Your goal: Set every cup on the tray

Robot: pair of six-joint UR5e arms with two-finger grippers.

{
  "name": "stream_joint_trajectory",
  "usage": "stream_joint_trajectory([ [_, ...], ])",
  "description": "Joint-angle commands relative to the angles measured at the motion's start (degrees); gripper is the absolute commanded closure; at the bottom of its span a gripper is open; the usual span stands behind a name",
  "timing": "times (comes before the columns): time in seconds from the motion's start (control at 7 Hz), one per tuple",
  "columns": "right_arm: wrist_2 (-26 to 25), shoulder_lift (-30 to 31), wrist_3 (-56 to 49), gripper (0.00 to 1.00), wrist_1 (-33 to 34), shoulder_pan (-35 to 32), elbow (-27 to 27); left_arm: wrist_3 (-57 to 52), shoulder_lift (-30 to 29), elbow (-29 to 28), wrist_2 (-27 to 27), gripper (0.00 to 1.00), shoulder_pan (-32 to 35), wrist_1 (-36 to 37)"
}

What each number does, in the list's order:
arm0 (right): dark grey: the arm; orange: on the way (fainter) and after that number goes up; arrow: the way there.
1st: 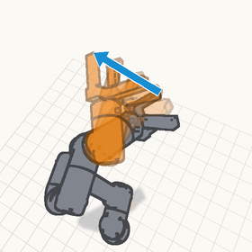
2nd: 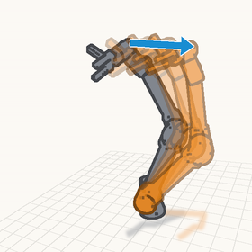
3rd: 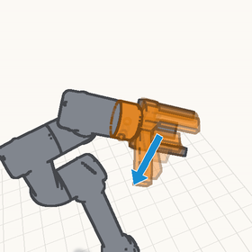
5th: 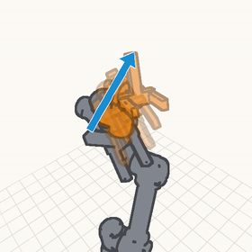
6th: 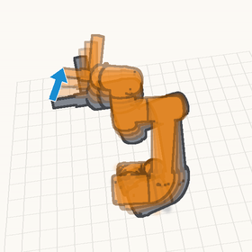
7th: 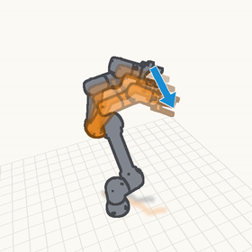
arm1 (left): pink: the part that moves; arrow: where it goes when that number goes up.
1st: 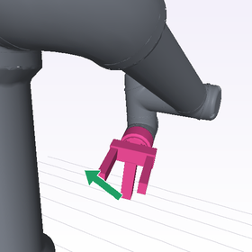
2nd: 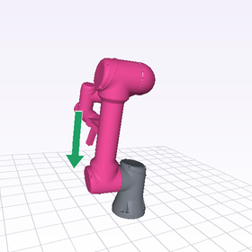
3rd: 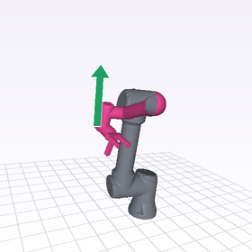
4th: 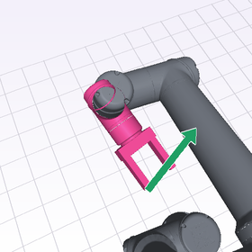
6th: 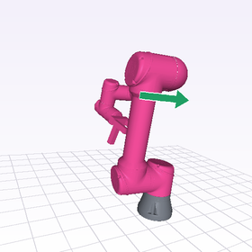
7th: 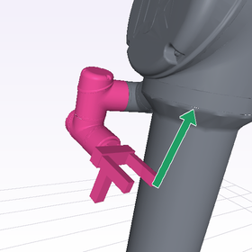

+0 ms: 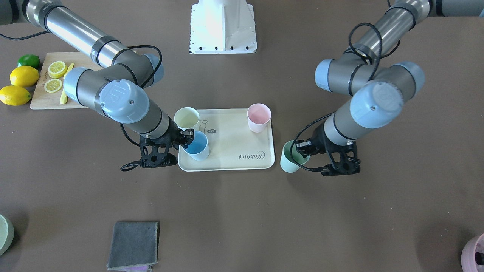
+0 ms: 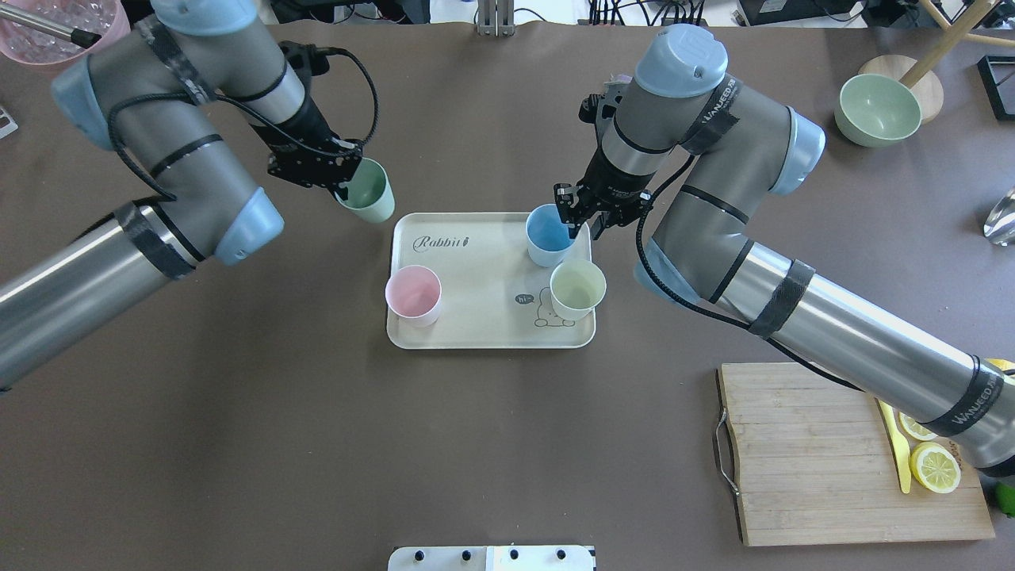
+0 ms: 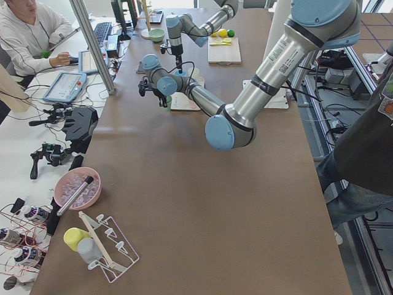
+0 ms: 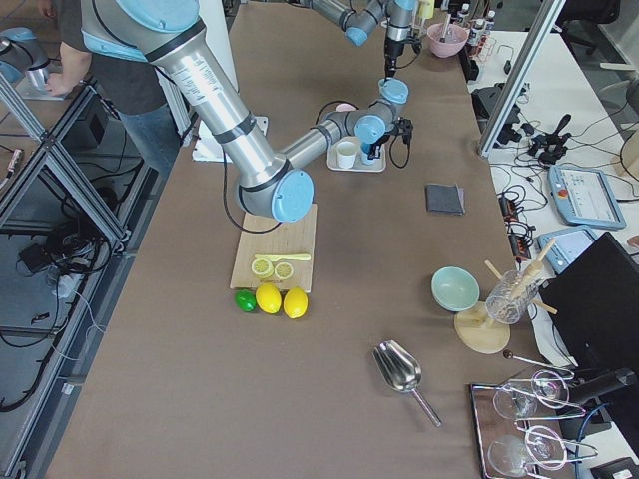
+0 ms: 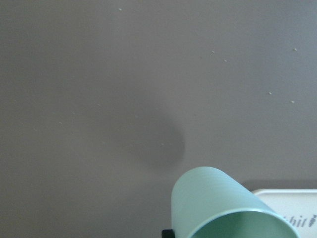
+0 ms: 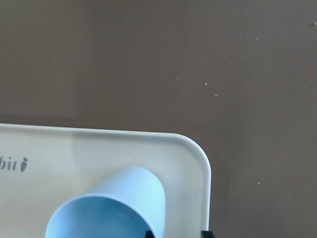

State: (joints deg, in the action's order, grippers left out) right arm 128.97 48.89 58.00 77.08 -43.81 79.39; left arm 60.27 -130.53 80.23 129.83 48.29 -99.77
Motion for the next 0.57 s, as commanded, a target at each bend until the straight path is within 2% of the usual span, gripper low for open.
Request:
stream_joint_trajectory([
  [0.0,1.01,0.41,-0.26,0.00,0.53,-2.49,3.04,4.85,-2.09,0.19,-3.79,1.00,-5.83,0.01],
  [0.14,3.28,0.68,-0.26,0.00,0.71,-4.24,3.58,5.12,-2.09,0.19,-3.80,1.00,-6.71,0.01],
  [0.29,4.61,2.16,-0.52,0.00,0.71,-5.83,4.54,5.03,-2.01,0.36,-3.80,0.02,-6.72,0.01],
  [0.43,4.97,4.52,-1.39,0.00,0.88,-7.50,6.64,5.12,-1.83,0.97,-3.80,0.02,-6.55,0.01],
])
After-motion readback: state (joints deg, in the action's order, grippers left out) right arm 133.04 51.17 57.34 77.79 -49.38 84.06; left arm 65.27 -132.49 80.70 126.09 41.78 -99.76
